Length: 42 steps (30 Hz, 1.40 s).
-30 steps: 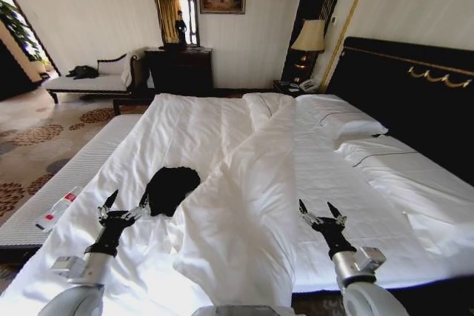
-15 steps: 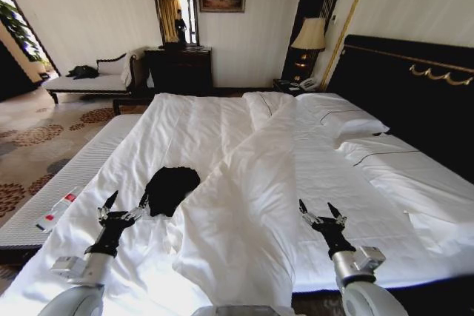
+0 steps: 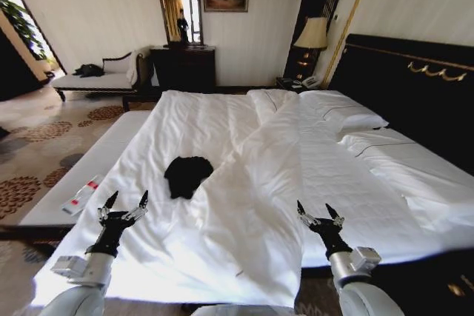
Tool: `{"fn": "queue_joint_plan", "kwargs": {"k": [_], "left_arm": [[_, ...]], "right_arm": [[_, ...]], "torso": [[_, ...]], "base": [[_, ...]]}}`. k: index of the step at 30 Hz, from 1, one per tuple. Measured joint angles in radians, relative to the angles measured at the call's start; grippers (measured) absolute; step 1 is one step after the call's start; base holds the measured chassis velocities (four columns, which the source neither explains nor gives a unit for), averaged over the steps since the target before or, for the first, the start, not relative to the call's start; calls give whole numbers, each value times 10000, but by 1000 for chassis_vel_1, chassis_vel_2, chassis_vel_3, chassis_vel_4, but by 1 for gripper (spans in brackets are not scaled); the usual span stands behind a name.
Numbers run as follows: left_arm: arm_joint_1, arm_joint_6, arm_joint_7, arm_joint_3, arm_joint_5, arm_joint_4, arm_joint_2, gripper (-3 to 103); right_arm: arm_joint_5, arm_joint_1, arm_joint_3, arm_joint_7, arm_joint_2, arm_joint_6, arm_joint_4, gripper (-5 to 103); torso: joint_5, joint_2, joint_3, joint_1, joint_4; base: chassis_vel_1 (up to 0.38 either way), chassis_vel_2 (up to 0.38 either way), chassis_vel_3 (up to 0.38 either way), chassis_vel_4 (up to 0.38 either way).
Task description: Fold the clothes on the bed.
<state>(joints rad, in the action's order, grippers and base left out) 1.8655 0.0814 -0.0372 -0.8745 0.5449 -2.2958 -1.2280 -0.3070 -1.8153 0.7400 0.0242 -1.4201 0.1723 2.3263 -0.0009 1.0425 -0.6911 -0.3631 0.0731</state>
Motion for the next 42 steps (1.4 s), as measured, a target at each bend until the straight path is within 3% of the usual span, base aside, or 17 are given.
{"fn": "queue_joint_plan", "kwargs": {"k": [8,42], "left_arm": [[-9,0,2,16,-14,-5,-3,100],[80,88,-29,-3,-109,36,-112,99]], "right_arm": [[116,-16,-29,18,-27,-17,-17,100],[315,-50,-132,67,-6,-4,26,100]], "torso": [[18,-18,-16,-27,1],[12,-11,-9,-13,1]], "base": [[45,41,-43,-38],[79,90,-78,-90]]}}
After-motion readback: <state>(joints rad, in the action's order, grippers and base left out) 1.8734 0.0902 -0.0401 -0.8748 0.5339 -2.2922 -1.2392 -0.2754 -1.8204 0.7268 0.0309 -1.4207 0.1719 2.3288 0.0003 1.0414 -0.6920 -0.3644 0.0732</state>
